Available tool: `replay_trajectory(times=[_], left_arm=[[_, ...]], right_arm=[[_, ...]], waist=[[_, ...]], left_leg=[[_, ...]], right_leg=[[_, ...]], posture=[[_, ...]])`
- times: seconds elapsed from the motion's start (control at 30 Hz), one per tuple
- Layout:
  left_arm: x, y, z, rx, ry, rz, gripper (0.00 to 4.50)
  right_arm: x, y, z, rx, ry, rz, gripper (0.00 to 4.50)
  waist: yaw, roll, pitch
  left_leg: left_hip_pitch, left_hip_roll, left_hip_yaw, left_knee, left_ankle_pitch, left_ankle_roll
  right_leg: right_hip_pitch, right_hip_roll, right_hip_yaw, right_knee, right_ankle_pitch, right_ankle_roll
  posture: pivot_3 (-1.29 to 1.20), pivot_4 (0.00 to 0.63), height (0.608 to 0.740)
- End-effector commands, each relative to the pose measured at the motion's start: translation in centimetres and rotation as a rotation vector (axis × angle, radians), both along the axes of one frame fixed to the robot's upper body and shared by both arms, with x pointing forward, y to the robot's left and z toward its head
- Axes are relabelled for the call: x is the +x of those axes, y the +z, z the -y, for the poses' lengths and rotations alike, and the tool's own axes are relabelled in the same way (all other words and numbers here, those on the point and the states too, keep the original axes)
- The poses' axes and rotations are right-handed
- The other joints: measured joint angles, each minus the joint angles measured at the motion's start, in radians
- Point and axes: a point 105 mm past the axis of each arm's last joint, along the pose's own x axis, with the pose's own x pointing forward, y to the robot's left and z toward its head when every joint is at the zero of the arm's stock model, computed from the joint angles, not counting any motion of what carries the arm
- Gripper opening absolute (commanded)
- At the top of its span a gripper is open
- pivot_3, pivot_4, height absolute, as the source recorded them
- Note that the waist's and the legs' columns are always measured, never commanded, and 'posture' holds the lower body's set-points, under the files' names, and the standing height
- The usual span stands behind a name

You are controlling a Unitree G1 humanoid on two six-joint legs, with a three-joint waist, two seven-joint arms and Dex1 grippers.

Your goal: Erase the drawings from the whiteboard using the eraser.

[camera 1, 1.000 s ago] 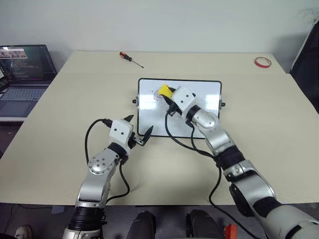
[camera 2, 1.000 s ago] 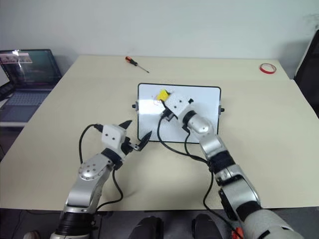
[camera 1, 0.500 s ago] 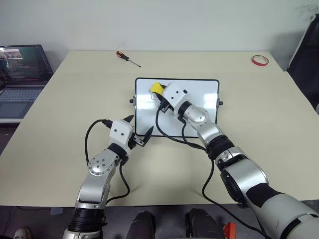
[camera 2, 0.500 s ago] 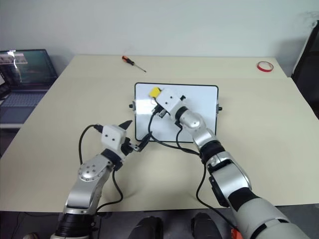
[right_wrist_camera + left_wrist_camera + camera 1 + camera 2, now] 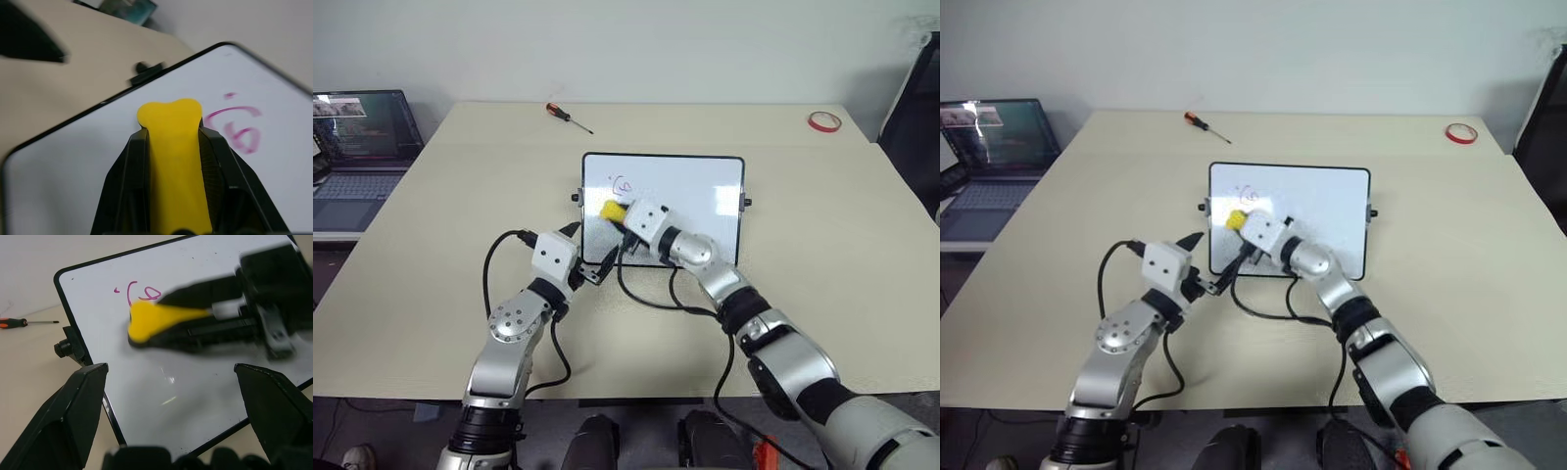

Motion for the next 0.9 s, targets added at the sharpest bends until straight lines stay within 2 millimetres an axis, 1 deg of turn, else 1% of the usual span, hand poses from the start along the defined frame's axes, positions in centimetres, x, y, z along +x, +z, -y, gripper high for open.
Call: replay_trajectory(times=[0.03, 0.13, 0.23, 0.3, 0.37, 0.47, 0.53, 0.63, 0.8, 0.9], left_arm=[[0.1, 1.0, 0.6, -0.005, -0.024, 0.037, 4.5], [0.1, 1.0, 0.8, -0.007, -0.03, 0.036, 4.5], [0.1, 1.1, 1.0, -0.009, -0.035, 0.037, 4.5], [0.1, 1.1, 1.0, -0.009, -0.035, 0.038, 4.5], [0.1, 1.1, 0.9, -0.009, -0.033, 0.039, 4.5], [0.0, 1.1, 0.9, -0.01, -0.029, 0.039, 4.5], [0.0, 1.1, 0.8, -0.01, -0.027, 0.038, 4.5], [0.0, 1.0, 0.9, -0.012, -0.026, 0.036, 4.5], [0.1, 1.0, 1.2, -0.015, -0.035, 0.036, 4.5], [0.2, 1.0, 1.3, -0.017, -0.04, 0.037, 4.5]], right_arm=[[1.9, 3.1, 1.6, 0.035, -0.142, 0.095, 1.07], [2.3, 3.8, 1.6, 0.021, -0.174, 0.128, 1.07], [2.2, 3.4, 0.9, 0.0, -0.153, 0.104, 1.07], [1.3, 1.0, -0.8, -0.065, -0.048, 0.016, 1.07], [0.5, -0.7, -1.6, -0.108, 0.011, -0.041, 1.07], [-0.2, -2.2, -2.0, -0.145, 0.063, -0.092, 1.07], [-0.3, -2.5, -2.0, -0.157, 0.071, -0.11, 1.07], [0.3, -1.9, -1.5, -0.151, 0.038, -0.114, 1.07], [2.5, 1.1, 0.8, -0.098, -0.135, -0.029, 1.07], [3.2, 2.1, 1.8, -0.09, -0.201, 0.02, 1.07]], waist=[[-0.001, 0.0, 0.0], [-0.001, 0.0, 0.0], [-0.001, 0.0, 0.0], [-0.003, 0.0, 0.0], [-0.007, 0.0, 0.0], [-0.008, 0.0, 0.0], [-0.006, 0.0, 0.0], [-0.003, 0.0, 0.0], [0.001, 0.0, 0.0], [0.01, 0.0, 0.0]], left_leg=[[0.0, 0.0, 0.0, 0.0, 0.0, 0.0], [0.0, 0.0, 0.0, 0.0, 0.0, 0.0], [-0.001, 0.0, 0.001, -0.001, 0.0, 0.0], [0.0, 0.0, 0.001, 0.0, 0.0, 0.0], [0.001, 0.001, 0.002, -0.001, 0.0, 0.0], [0.001, 0.001, 0.001, -0.001, 0.0, 0.0], [0.001, 0.001, 0.001, 0.0, 0.0, 0.0], [0.003, 0.0, 0.0, 0.0, 0.0, 0.0], [0.004, 0.0, 0.0, 0.0, 0.0, 0.0], [0.004, 0.0, -0.001, 0.0, 0.001, 0.0]], right_leg=[[0.0, 0.0, 0.0, 0.0, 0.0, 0.0], [-0.001, 0.0, 0.0, 0.0, 0.0, 0.0], [-0.001, 0.0, 0.001, -0.001, 0.0, 0.0], [-0.001, 0.0, 0.001, -0.001, 0.0, 0.0], [0.0, 0.0, 0.001, 0.0, 0.0, 0.0], [0.0, 0.001, 0.001, 0.0, 0.0, 0.0], [0.001, 0.0, 0.001, 0.0, 0.0, 0.0], [0.002, 0.0, 0.001, 0.0, 0.0, 0.0], [0.003, 0.0, 0.0, 0.001, 0.0, 0.0], [0.003, 0.0, 0.0, 0.001, 0.0, 0.0]], posture=[[0.0, 0.15, 0.74], [0.0, 0.15, 0.74], [0.0, 0.15, 0.74], [0.0, 0.15, 0.74], [0.0, 0.15, 0.74], [0.0, 0.15, 0.74], [0.0, 0.15, 0.74], [0.0, 0.15, 0.74], [0.0, 0.15, 0.74], [0.0, 0.15, 0.74]])
